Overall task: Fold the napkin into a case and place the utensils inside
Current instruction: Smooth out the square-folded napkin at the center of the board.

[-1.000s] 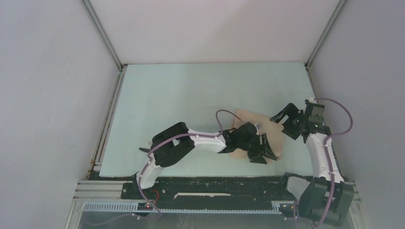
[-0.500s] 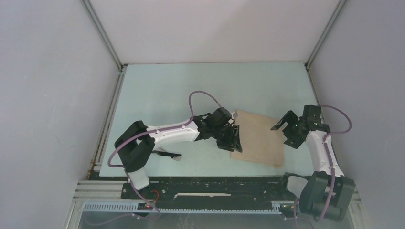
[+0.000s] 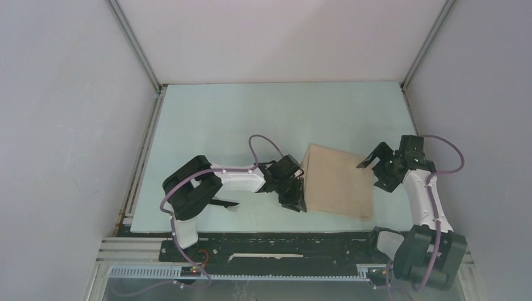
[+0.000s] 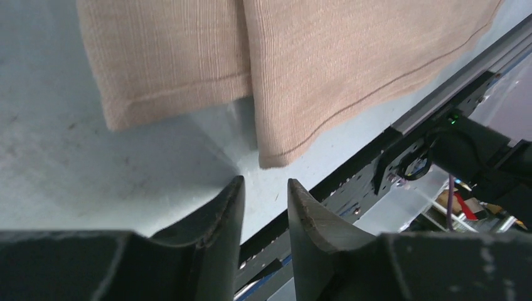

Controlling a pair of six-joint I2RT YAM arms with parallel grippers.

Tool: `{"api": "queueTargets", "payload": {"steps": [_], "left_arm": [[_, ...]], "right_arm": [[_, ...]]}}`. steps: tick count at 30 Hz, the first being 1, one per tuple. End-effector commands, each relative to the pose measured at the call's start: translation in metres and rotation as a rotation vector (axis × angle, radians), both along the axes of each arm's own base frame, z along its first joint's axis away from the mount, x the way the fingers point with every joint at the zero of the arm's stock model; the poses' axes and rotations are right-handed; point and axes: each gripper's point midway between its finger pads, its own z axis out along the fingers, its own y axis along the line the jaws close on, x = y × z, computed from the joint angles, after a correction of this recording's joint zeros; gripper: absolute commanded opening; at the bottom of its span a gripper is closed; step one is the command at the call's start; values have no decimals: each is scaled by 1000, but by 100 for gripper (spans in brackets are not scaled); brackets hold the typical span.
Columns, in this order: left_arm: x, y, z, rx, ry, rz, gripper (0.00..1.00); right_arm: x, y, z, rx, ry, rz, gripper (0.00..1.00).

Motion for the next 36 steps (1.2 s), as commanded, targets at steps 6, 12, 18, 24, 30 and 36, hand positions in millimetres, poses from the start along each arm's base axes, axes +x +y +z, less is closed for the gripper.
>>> {"api": "queueTargets", "payload": {"steps": [6, 12, 18, 24, 30, 36], "left_arm": [[15, -26, 4, -108, 15, 53, 41], [22, -21, -3, -88, 8, 78, 27], [30, -13, 12, -70, -59, 82, 13], [48, -1, 31, -59, -113, 84, 12], [62, 9, 30, -41, -108, 77, 10], [69, 15, 19, -8, -103, 71, 10]], "right_arm": [[7, -8, 11, -48, -42, 19, 97], [8, -7, 11, -45, -45, 27, 97], [7, -7, 12, -45, -50, 30, 97], [7, -7, 11, -48, -48, 34, 97], [6, -5, 7, -43, -41, 40, 97], [7, -5, 6, -41, -37, 42, 97]]}}
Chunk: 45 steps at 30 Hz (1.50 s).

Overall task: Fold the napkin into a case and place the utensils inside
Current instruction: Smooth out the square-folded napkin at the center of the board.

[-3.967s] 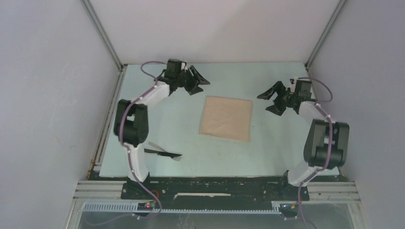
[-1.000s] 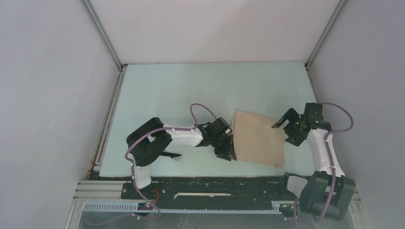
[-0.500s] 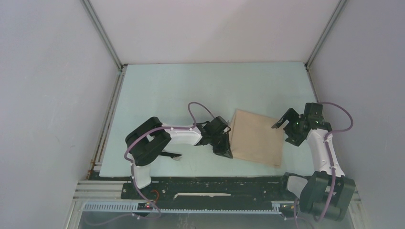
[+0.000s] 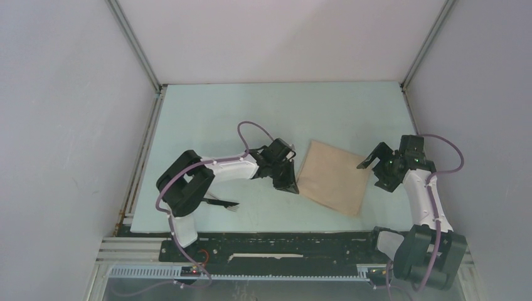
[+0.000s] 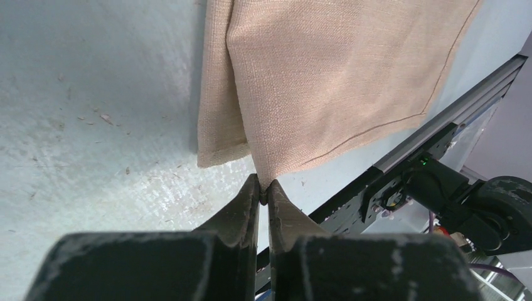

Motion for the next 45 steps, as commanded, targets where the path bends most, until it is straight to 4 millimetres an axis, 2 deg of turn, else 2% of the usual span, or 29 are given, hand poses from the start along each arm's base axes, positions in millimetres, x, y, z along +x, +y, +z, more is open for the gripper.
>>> {"api": "queueTargets", "payload": {"steps": [1, 9, 15, 20, 23, 26, 28, 30, 36, 41, 45], "left_arm": [[8, 3, 0, 20, -31, -30, 10], [11, 8, -12, 42, -18, -27, 10], [16, 12, -10, 47, -29, -21, 12], [12, 15, -4, 33, -20, -36, 28], [4, 24, 6, 26, -40, -50, 43], [2, 35, 17, 45, -90, -60, 53], [7, 39, 22, 48, -113, -64, 54], [15, 37, 23, 38, -113, -60, 55], [31, 11, 18, -13, -86, -95, 53], [36, 18, -9, 56, -69, -84, 41], [31, 23, -26, 73, -41, -88, 34]], "right_arm": [[8, -4, 7, -21, -33, 14, 97], [9, -2, 4, -21, -25, 25, 97], [9, 4, 3, -23, -22, 46, 97], [3, 10, 0, -23, 11, 41, 97], [0, 10, 1, -5, 28, 12, 98], [11, 3, -1, 11, 15, -7, 97], [20, -8, -8, 7, 18, -37, 96], [30, -15, -16, 12, 12, -41, 91], [54, -32, -37, 48, 16, -25, 75], [71, -38, -45, 58, 22, -18, 65], [79, -37, -51, 76, 22, -17, 52]]}}
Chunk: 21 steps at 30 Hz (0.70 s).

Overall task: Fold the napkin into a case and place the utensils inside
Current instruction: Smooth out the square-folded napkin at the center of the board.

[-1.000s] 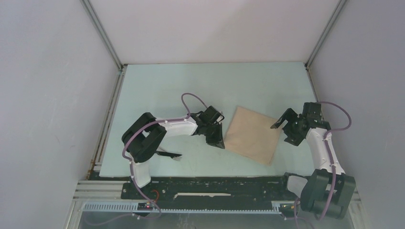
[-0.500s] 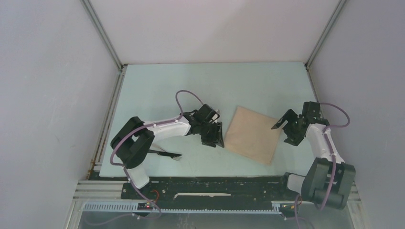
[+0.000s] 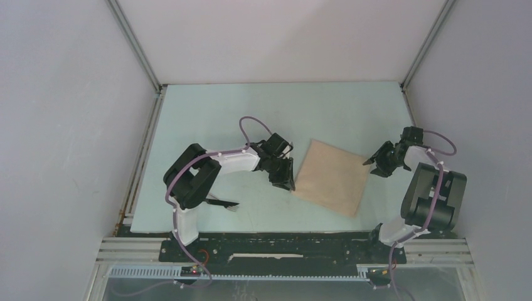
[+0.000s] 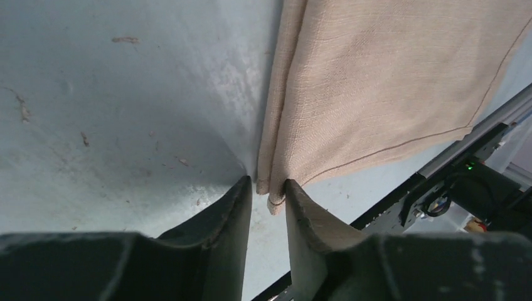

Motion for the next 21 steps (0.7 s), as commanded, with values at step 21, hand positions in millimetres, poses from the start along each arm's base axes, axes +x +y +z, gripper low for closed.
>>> {"api": "queueTargets", "payload": {"steps": [21], "left_arm": [[-5, 10, -37, -34, 75, 87, 14]], "right_arm": [[84, 9, -9, -119, -68, 212, 30]]}}
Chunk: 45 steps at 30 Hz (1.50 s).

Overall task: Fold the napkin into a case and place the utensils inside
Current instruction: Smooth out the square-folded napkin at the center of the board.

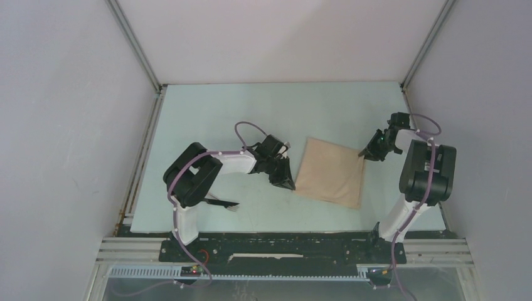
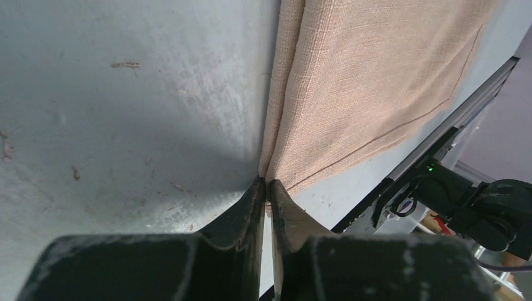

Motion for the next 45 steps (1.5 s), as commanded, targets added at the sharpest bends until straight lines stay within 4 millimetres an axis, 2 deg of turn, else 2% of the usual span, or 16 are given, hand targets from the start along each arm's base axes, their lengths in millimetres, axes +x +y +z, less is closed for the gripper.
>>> {"api": "queueTargets", "payload": {"steps": [1, 4, 7, 9, 10, 12, 14, 16, 18, 20, 24, 27, 32, 38, 45], "left_arm": [[-7, 13, -20, 52, 23, 43, 14], [-10, 9, -3, 8, 13, 37, 19], [-11, 9, 15, -19, -10, 37, 31], [-10, 13, 26, -23, -34, 41, 40], [-9, 15, 31, -24, -46, 44, 43], [-5, 18, 43, -30, -69, 55, 49], [-2, 16, 57, -60, -87, 57, 49], [-1, 4, 73, -124, -90, 47, 43], [-3, -12, 87, -217, -72, 24, 30], [-6, -26, 91, -267, -56, -3, 22], [-9, -33, 75, -250, -43, -11, 15], [-7, -32, 55, -215, -26, -3, 13], [-7, -31, 31, -173, 2, -2, 12], [-1, -29, 28, -140, -27, -10, 16], [5, -31, 42, -134, -57, -19, 23]], "right_arm": [[21, -2, 15, -116, -45, 79, 34], [12, -16, 26, -258, 27, 60, 48], [-2, -44, 58, -506, 107, 7, 67], [-5, -47, 82, -590, 90, 7, 78], [-4, -41, 92, -585, 58, 22, 82], [5, 1, 107, -457, -48, 111, 88], [12, 61, 115, -196, -166, 240, 89], [16, 113, 119, 83, -257, 321, 89], [14, 158, 119, 323, -295, 391, 90], [13, 190, 115, 465, -303, 447, 89], [18, 230, 100, 601, -291, 507, 86], [23, 241, 83, 657, -269, 511, 78], [33, 239, 49, 671, -247, 488, 73], [52, 231, 19, 695, -228, 438, 73], [75, 222, 15, 692, -246, 422, 73]]}}
